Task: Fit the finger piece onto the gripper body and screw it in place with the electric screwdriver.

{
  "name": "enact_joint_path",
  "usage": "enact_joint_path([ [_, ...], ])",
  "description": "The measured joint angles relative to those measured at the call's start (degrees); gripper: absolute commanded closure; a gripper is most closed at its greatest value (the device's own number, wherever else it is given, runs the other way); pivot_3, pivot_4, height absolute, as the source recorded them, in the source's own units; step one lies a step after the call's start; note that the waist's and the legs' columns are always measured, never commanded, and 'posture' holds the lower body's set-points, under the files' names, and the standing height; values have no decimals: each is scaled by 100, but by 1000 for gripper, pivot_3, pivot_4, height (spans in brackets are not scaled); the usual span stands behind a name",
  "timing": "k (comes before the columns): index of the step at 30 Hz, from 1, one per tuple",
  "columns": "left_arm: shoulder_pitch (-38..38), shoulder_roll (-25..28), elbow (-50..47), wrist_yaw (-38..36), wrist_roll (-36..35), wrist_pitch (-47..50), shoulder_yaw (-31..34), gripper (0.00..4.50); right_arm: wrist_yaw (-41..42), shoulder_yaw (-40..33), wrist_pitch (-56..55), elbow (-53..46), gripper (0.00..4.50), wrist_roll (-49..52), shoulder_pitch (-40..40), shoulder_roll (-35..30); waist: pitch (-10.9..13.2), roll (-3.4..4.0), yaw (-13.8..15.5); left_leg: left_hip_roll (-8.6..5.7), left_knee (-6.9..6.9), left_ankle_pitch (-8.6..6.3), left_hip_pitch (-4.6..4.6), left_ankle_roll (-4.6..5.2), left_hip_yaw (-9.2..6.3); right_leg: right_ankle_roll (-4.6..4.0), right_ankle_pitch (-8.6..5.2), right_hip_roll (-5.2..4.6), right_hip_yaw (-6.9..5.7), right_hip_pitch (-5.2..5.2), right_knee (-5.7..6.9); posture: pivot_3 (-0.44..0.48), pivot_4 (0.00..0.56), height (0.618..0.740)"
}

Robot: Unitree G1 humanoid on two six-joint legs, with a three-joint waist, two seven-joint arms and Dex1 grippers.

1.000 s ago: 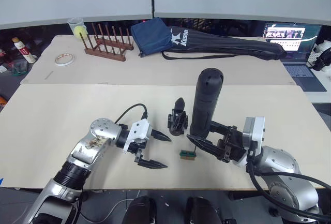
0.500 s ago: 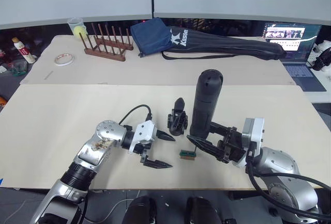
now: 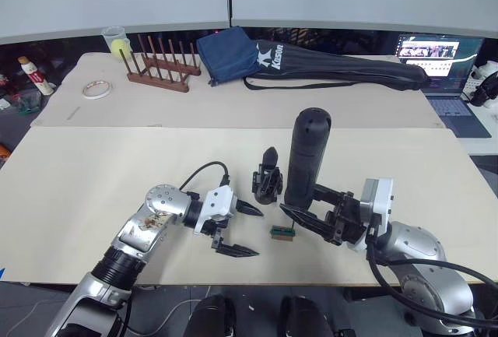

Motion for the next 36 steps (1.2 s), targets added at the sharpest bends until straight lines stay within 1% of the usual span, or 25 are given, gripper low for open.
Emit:
enact_joint_path([
  [36, -24, -17, 102, 67, 39, 0, -4, 0, 15, 17, -56, 91, 2601, -52, -36, -134, 0, 0, -1, 0, 0, -1, 0, 1, 0, 0, 0, 0, 0, 0, 0, 0, 150, 740],
])
